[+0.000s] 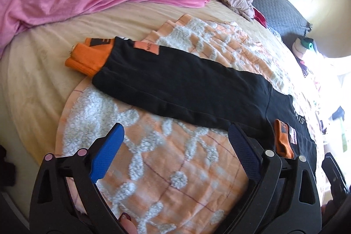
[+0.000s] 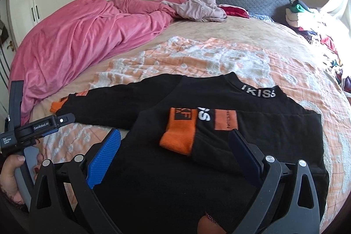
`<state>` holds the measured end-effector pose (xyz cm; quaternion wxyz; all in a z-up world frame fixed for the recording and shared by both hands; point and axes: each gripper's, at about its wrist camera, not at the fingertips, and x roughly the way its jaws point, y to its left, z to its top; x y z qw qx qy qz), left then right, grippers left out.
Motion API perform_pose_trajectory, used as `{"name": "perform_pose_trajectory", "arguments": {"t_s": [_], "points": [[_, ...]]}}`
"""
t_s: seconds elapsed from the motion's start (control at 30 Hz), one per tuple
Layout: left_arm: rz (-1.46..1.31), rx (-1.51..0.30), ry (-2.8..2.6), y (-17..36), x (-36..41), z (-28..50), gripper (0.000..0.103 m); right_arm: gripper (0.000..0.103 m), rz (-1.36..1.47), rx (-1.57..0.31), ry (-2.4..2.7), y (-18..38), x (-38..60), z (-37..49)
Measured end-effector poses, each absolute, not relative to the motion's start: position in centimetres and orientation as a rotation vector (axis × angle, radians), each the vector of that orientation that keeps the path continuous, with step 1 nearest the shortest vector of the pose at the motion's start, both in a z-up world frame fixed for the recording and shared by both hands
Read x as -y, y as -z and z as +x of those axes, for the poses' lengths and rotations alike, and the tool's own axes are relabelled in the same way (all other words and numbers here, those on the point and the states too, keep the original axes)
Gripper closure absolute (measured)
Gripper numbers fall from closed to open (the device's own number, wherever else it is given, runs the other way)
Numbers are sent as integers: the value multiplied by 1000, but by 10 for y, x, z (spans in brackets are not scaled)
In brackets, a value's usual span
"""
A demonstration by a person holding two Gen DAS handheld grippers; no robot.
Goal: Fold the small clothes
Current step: 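Move the left tool to the other sleeve and grasp its orange cuff, then lift the sleeve with the left tool and fold it across the shirt body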
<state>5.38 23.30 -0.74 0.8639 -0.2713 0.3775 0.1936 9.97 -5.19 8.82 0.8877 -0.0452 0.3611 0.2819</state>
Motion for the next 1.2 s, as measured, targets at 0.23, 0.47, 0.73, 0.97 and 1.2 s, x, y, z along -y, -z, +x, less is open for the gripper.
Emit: {"name": "perform_pose_trajectory", "arguments": {"t_s": [0.23,0.47,0.73,0.97,1.2], "points": [[-624,-792,-446,19,-255,54,14,5,-113,-753,-585,-84,42,90],[-703,-738,-475,28,-273,59,14,5,-102,-765,-564,-81,40,94],[-803,-660,-521,21,-296,72,14,5,-102,-769,-544,-80,35,102],[-819,-617,-579,27,-312,81,39,5,-77,-779,-520,-77,38,110],[-886,-546,-593,32,-324,72,93,5,-31,-792,-476,-69,50,115]]}}
